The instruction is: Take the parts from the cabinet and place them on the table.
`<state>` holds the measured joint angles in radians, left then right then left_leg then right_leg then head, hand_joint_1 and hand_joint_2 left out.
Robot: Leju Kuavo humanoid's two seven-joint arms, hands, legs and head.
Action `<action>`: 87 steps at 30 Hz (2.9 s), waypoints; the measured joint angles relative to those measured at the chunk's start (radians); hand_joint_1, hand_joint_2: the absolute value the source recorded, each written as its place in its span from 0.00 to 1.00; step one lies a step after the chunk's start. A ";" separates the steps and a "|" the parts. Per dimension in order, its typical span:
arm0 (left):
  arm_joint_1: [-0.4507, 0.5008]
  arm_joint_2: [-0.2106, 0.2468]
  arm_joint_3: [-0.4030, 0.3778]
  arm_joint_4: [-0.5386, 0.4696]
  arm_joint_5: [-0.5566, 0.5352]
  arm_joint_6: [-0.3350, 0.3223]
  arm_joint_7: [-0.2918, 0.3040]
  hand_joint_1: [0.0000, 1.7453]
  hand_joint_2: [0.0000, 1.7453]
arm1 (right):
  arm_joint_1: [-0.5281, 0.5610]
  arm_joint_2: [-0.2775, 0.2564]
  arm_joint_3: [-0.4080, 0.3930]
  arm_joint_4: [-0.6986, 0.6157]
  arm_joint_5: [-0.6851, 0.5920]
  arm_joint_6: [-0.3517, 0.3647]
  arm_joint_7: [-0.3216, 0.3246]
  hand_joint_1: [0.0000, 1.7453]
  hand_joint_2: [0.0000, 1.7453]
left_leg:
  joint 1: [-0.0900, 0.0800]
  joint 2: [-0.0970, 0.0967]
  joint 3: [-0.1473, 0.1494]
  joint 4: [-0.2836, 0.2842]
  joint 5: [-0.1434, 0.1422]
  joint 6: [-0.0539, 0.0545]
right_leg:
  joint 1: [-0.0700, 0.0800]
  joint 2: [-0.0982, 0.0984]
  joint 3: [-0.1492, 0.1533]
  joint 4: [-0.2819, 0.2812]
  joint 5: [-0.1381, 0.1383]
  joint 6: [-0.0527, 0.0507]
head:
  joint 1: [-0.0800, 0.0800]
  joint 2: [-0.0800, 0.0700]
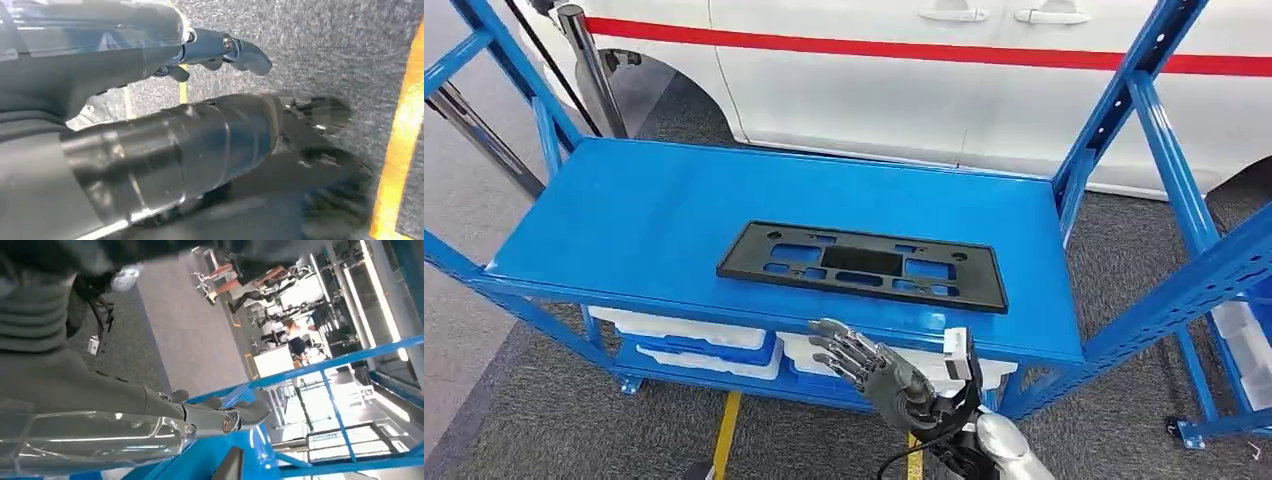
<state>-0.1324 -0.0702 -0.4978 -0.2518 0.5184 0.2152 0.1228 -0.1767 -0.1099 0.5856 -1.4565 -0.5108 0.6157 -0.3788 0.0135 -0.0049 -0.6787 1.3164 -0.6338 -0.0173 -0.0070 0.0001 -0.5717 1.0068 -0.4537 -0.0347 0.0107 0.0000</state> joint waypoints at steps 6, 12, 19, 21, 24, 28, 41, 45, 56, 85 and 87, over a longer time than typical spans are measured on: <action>0.002 0.000 0.002 0.000 0.000 0.000 0.000 0.00 0.00 | -0.002 0.000 0.000 0.000 0.000 -0.008 0.005 0.00 1.00 | -0.007 -0.001 0.092 -0.302 0.192 0.022 | 0.009 0.007 0.027 0.013 -0.034 0.022 | 0.000 0.000; 0.009 0.002 0.008 0.000 0.003 -0.002 -0.023 0.00 0.00 | -0.009 -0.005 0.001 0.001 0.131 -0.131 0.017 0.00 1.00 | 0.000 -0.001 0.098 -0.313 0.196 0.054 | 0.002 0.004 -0.014 0.106 -0.100 0.051 | 0.002 0.000; 0.039 0.008 0.030 0.003 0.022 -0.007 -0.061 0.00 0.00 | -0.050 -0.036 0.041 0.019 0.434 -0.394 0.022 0.00 1.00 | 0.000 -0.002 0.111 -0.308 0.182 0.049 | -0.007 0.003 -0.035 0.087 -0.013 0.052 | 0.002 0.000; 0.044 0.008 0.038 0.006 0.032 -0.006 -0.079 0.00 0.00 | -0.073 -0.047 0.065 0.019 0.610 -0.515 0.034 0.00 1.00 | -0.007 -0.002 0.107 -0.302 0.176 0.040 | 0.001 0.004 -0.007 0.014 -0.012 0.043 | 0.001 0.000; 0.059 0.010 0.053 0.013 0.042 -0.005 -0.104 0.00 0.00 | -0.102 -0.062 0.118 0.021 0.891 -0.670 0.063 0.00 1.00 | -0.006 -0.002 0.112 -0.312 0.180 0.024 | 0.004 0.006 -0.010 0.017 -0.011 0.031 | 0.002 0.000; 0.070 0.010 0.066 0.020 0.044 -0.002 -0.110 0.00 0.00 | -0.141 -0.068 0.176 0.027 1.074 -0.768 0.105 0.00 1.00 | -0.002 -0.001 0.036 -0.147 0.080 0.008 | -0.005 0.002 -0.001 0.004 -0.007 0.007 | 0.002 0.000; 0.090 0.016 0.090 0.032 0.054 -0.001 -0.111 0.00 0.00 | -0.203 -0.092 0.272 0.094 1.353 -0.995 0.206 0.00 1.00 | -0.001 0.001 0.104 -0.321 0.196 0.048 | 0.009 0.004 0.009 0.023 -0.037 0.037 | 0.002 0.000; 0.088 0.016 0.094 0.032 0.054 -0.002 -0.111 0.00 0.00 | -0.210 -0.100 0.283 0.108 1.353 -0.996 0.207 0.00 1.00 | -0.001 0.002 0.108 -0.326 0.194 0.055 | 0.000 0.003 -0.121 0.277 -0.155 0.055 | 0.003 0.000; 0.092 0.016 0.099 0.035 0.057 -0.002 -0.115 0.00 0.00 | -0.225 -0.108 0.304 0.128 1.360 -1.003 0.214 0.00 1.00 | 0.005 -0.001 0.113 -0.298 0.157 0.006 | -0.010 0.004 -0.022 0.022 -0.005 0.018 | 0.001 0.000; 0.097 0.018 0.116 0.044 0.076 0.012 -0.126 0.00 0.00 | -0.322 -0.106 0.362 0.217 1.409 -0.949 0.318 0.00 1.00 | 0.003 0.002 0.115 -0.310 0.154 0.009 | -0.010 0.006 -0.030 0.038 -0.028 0.029 | 0.003 0.000; 0.099 0.018 0.118 0.044 0.075 0.011 -0.130 0.00 0.00 | -0.328 -0.105 0.362 0.218 1.398 -0.940 0.316 0.00 1.00 | 0.006 0.002 0.118 -0.281 0.141 -0.002 | -0.016 0.006 -0.008 0.029 -0.029 0.013 | 0.003 0.000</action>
<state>-0.0333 -0.0523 -0.3799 -0.2079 0.5936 0.2258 -0.0073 -0.5052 -0.2144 0.9472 -1.2383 0.8877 -0.3246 -0.0626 0.0195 -0.0025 -0.5611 1.0358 -0.4931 -0.0189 -0.0231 0.0062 -0.5798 1.0358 -0.4826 -0.0216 0.0137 0.0000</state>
